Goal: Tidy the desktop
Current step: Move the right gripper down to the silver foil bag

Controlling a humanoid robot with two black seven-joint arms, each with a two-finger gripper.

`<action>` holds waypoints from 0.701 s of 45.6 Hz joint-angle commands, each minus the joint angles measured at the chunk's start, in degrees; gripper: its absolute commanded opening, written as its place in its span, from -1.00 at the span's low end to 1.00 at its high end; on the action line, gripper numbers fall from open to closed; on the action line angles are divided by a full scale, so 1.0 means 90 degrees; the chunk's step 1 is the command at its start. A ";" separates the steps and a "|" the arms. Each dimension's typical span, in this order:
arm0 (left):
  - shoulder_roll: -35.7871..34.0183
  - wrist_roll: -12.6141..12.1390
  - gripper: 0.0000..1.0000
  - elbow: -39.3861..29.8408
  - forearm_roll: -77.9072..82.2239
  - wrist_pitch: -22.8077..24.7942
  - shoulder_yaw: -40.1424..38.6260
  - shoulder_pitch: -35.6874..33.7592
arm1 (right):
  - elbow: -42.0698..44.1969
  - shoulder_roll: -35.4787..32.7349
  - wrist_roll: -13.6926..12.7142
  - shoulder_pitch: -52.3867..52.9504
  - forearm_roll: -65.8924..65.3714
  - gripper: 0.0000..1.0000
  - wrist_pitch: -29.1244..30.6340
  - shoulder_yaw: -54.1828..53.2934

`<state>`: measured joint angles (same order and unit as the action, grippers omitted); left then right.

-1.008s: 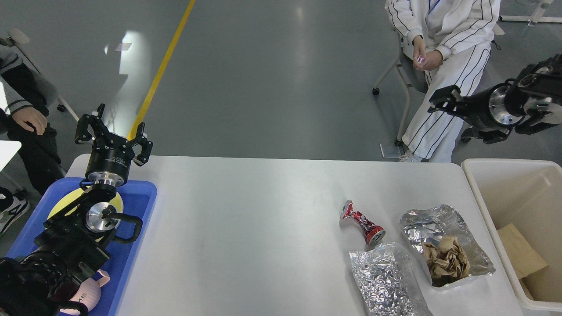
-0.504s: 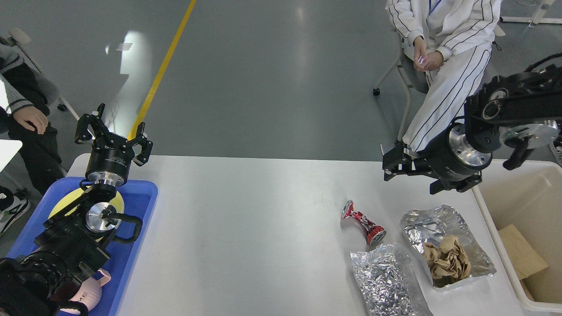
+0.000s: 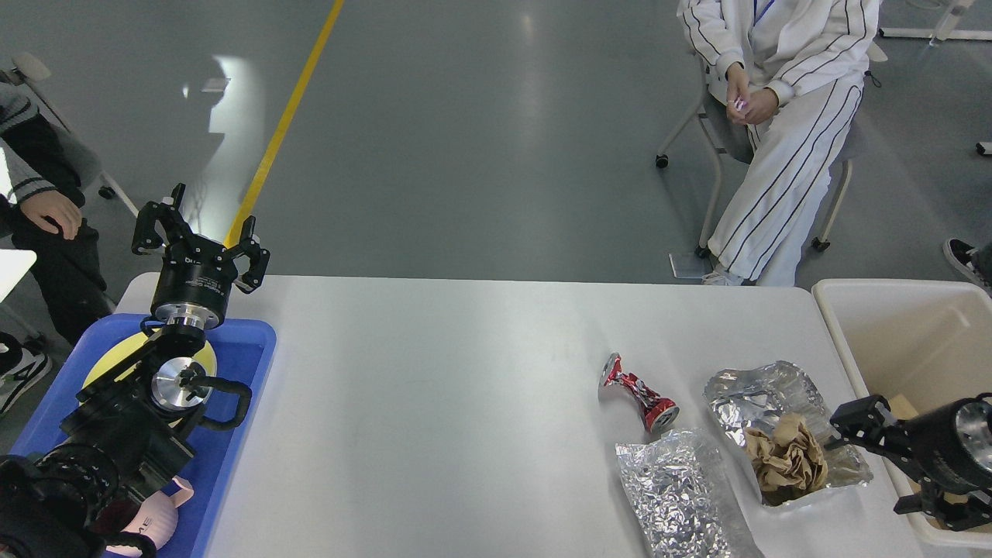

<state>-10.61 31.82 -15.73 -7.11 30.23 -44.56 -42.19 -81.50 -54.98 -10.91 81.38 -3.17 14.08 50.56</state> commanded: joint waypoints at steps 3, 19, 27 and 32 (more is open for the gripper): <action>-0.0003 0.0000 0.94 0.0000 -0.0001 0.0000 0.0000 0.0000 | 0.0023 -0.0063 0.0040 -0.1141 0.0107 1.00 -0.0675 -0.0890; 0.0007 0.0000 0.94 0.0000 -0.0001 0.0000 0.0000 0.0000 | 0.1077 0.0317 0.0040 -0.2118 0.0966 1.00 -0.1047 -0.1780; -0.0003 0.0000 0.94 0.0000 -0.0001 0.0000 0.0000 0.0000 | 0.1497 0.0561 0.0059 -0.2538 0.1104 0.97 -0.1221 -0.1916; -0.0003 0.0000 0.94 0.0000 -0.0001 0.0000 0.0000 0.0000 | 0.1507 0.0581 0.0069 -0.2802 0.1211 0.88 -0.1359 -0.2238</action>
<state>-10.58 31.82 -15.73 -7.12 30.23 -44.56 -42.19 -68.30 -50.13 -10.40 58.61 6.83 3.09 33.10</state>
